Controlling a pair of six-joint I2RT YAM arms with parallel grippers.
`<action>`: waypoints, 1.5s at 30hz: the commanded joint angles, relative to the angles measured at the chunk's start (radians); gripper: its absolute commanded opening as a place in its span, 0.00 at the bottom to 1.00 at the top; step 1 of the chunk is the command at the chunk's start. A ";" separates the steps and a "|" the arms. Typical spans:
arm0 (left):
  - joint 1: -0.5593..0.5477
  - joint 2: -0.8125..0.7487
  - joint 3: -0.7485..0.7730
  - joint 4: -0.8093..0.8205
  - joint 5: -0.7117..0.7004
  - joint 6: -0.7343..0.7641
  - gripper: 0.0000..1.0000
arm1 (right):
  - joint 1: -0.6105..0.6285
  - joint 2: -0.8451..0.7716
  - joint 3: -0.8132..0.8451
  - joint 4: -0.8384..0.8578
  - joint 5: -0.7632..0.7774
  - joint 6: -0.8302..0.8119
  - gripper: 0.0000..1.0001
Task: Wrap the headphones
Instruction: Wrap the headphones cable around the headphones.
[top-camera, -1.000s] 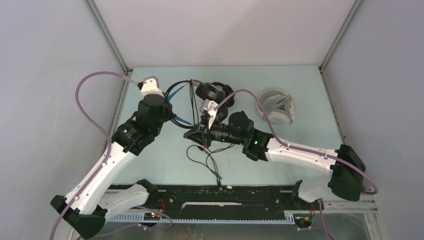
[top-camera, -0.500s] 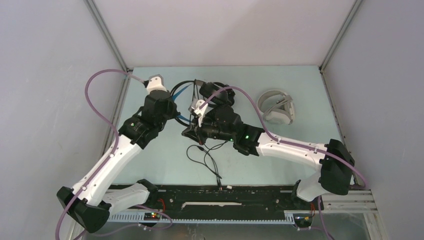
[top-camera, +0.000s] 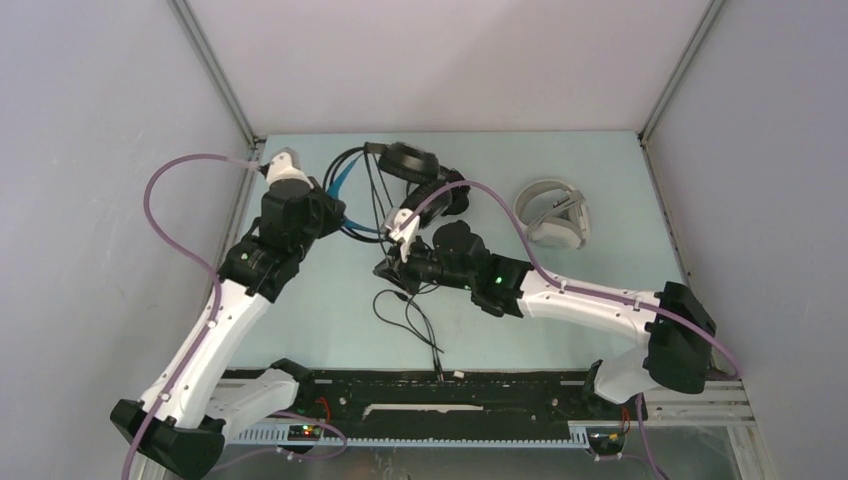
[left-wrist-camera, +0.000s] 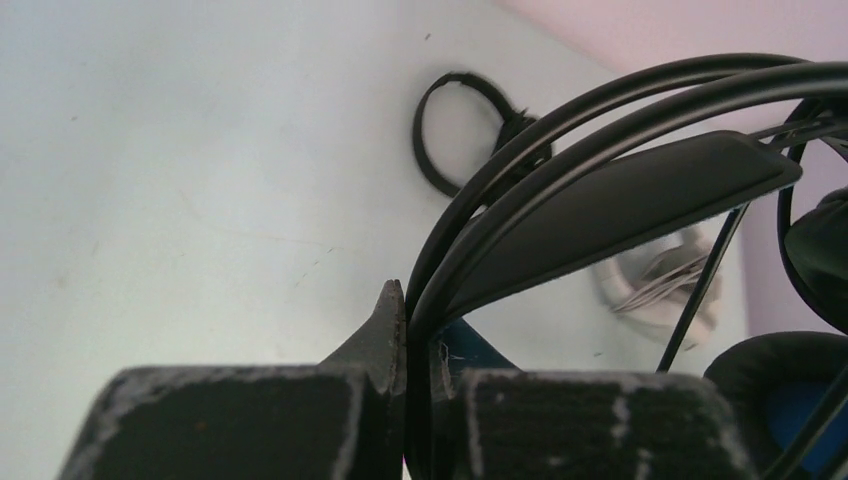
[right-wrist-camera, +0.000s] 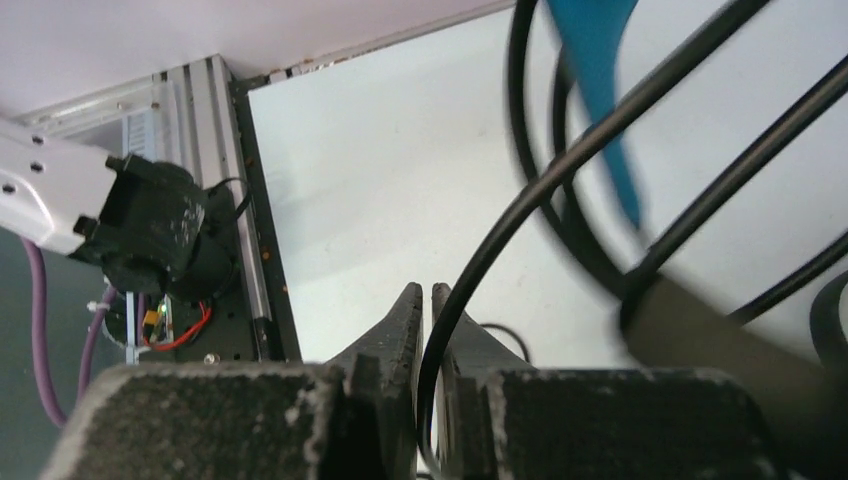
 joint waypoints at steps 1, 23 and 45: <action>0.017 -0.066 0.013 0.205 0.052 -0.135 0.00 | 0.026 -0.064 -0.067 0.037 -0.002 -0.049 0.10; 0.018 -0.118 0.066 0.169 0.086 -0.170 0.00 | -0.063 -0.003 -0.451 0.586 0.002 -0.083 0.21; 0.046 -0.087 0.279 0.050 0.038 0.000 0.00 | -0.259 0.046 -0.525 0.625 0.043 0.135 0.21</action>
